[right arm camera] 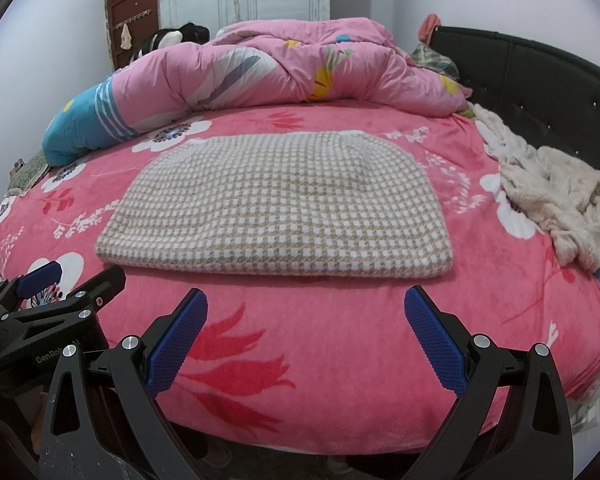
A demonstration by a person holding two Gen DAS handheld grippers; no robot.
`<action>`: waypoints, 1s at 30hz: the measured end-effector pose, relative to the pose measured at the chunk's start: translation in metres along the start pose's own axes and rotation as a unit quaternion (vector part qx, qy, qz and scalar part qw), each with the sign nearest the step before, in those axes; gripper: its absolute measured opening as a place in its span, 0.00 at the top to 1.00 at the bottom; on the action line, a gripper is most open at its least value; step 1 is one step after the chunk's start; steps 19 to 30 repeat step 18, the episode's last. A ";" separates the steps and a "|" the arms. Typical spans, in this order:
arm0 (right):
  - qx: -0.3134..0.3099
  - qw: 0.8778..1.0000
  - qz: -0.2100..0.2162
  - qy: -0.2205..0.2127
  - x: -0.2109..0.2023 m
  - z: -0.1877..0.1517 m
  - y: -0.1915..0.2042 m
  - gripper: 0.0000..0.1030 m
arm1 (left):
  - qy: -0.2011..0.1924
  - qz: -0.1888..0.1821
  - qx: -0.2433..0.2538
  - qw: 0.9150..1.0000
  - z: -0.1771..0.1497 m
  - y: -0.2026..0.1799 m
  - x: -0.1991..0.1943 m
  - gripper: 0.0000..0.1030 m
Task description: Fold large clothes
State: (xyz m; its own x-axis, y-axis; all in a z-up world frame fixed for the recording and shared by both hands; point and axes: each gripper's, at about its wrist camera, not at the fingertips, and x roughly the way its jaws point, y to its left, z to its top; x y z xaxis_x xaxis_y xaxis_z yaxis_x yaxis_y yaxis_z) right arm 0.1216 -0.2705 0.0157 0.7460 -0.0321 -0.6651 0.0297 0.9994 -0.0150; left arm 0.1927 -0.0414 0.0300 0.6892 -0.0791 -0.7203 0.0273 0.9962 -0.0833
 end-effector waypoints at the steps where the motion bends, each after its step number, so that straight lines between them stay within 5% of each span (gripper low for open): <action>1: 0.000 1.000 0.000 0.000 0.000 0.000 0.000 0.08 | 0.000 0.000 0.000 1.000 0.001 0.001 0.000 0.05; 30: 0.000 1.000 0.000 0.001 0.000 0.000 -0.001 0.08 | 0.000 0.004 -0.002 1.000 -0.001 0.002 0.000 0.05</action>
